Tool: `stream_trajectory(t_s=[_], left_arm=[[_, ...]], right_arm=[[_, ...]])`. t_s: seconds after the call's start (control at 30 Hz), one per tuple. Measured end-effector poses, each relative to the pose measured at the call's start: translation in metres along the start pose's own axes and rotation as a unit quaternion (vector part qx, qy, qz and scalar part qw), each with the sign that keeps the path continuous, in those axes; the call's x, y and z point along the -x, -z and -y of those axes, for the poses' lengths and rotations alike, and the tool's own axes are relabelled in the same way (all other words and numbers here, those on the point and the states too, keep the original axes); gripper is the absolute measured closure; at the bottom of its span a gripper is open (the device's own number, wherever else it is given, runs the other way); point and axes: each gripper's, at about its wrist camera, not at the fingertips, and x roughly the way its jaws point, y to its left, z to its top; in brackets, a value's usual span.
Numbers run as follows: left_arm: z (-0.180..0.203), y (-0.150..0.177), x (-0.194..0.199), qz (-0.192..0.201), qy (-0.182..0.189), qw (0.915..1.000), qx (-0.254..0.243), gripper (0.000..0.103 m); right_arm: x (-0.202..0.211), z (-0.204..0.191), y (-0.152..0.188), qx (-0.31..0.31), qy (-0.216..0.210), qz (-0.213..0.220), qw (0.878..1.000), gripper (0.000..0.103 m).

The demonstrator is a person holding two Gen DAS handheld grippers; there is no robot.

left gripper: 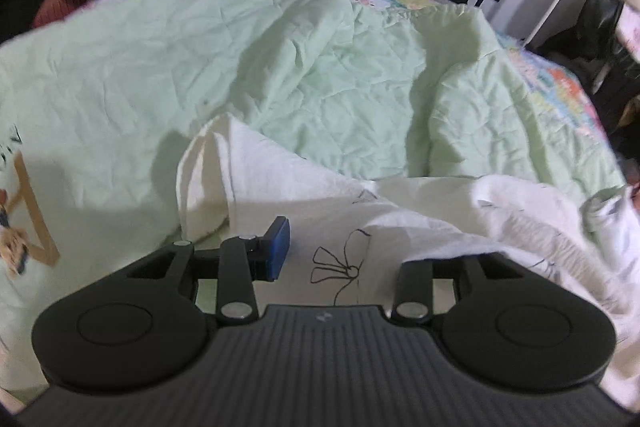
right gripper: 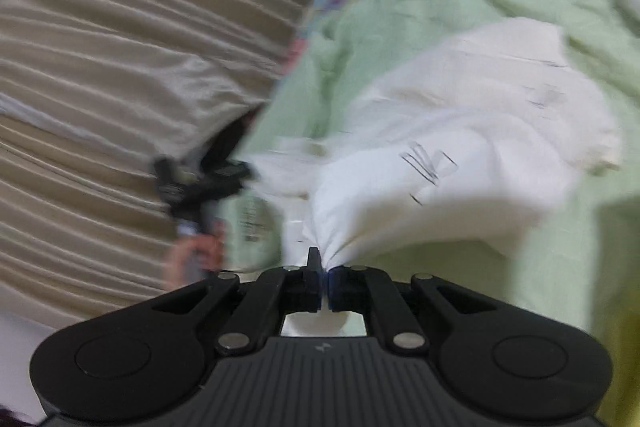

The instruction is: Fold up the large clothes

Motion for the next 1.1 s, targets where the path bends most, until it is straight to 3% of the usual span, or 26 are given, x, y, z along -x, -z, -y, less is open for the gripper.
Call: stream_trajectory(t_s=[0.13, 0.27, 0.37, 0.43, 0.53, 0.67, 0.7, 0.93, 1.03, 1.1], left_arm=[[-0.020, 0.004, 0.015, 0.003, 0.058, 0.9970, 0.051, 0.066], [-0.035, 0.007, 0.024, 0.019, 0.078, 0.9922, 0.096, 0.067], [-0.046, 0.011, 0.031, 0.024, 0.101, 0.9860, 0.130, 0.067], [-0.056, 0.014, 0.039, 0.027, 0.115, 0.9809, 0.154, 0.067], [-0.067, 0.016, 0.057, 0.047, 0.118, 0.9778, 0.167, 0.068], [-0.078, 0.017, 0.073, 0.060, 0.139, 0.9716, 0.182, 0.068], [-0.080, 0.017, 0.074, 0.060, 0.140, 0.9705, 0.187, 0.068], [-0.091, 0.021, 0.095, 0.099, 0.073, 0.9750, 0.185, 0.069], [-0.094, 0.019, 0.095, 0.099, 0.064, 0.9762, 0.182, 0.069], [-0.090, 0.017, 0.086, 0.086, 0.025, 0.9821, 0.166, 0.064]], right_arm=[[-0.002, 0.021, 0.036, -0.022, 0.014, -0.012, 1.000, 0.100], [-0.005, 0.035, 0.062, -0.024, 0.016, -0.016, 0.999, 0.100], [-0.011, 0.044, 0.071, -0.012, 0.077, -0.011, 0.997, 0.100], [-0.010, 0.046, 0.077, -0.020, 0.052, -0.015, 0.998, 0.100], [-0.002, 0.037, 0.089, -0.034, -0.034, -0.025, 0.999, 0.100], [0.005, -0.001, 0.110, 0.042, 0.042, -0.027, 0.998, 0.100], [0.007, -0.006, 0.114, 0.048, 0.042, -0.028, 0.998, 0.100], [0.024, -0.027, 0.128, 0.037, -0.036, -0.033, 0.998, 0.100], [0.031, -0.036, 0.135, 0.032, -0.070, -0.036, 0.996, 0.100], [0.036, -0.042, 0.139, 0.029, -0.093, -0.037, 0.995, 0.100]])
